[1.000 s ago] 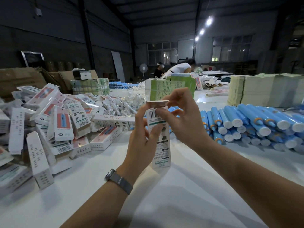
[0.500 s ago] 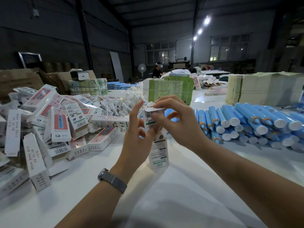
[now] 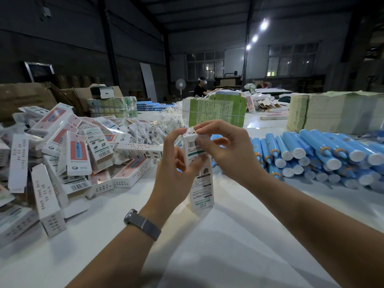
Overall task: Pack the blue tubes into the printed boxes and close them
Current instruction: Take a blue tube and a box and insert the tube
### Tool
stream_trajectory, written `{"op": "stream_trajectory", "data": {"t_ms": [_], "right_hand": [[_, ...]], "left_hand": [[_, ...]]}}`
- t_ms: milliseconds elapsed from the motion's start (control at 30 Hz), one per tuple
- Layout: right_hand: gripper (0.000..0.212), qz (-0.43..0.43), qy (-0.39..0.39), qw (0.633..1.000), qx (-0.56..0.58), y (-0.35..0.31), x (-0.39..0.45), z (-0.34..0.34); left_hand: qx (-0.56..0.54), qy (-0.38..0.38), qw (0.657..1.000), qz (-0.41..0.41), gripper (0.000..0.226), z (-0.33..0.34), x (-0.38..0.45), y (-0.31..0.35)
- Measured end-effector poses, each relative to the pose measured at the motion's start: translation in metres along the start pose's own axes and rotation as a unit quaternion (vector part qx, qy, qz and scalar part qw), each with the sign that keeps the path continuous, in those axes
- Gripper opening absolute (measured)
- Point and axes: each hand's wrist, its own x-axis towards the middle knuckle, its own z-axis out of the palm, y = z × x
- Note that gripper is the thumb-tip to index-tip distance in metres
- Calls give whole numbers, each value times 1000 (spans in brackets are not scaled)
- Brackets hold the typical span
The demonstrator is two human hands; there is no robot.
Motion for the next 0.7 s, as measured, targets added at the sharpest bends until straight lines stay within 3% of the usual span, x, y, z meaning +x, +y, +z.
{"op": "stream_trajectory", "data": {"t_ms": [467, 700], "right_hand": [[21, -10, 13, 1000, -21, -5, 1, 3], [7, -50, -24, 997, -47, -12, 4, 2]], "left_hand": [[-6, -10, 1000, 14, 55, -1, 2, 0], [-144, -20, 989, 35, 32, 5, -5, 3]]}}
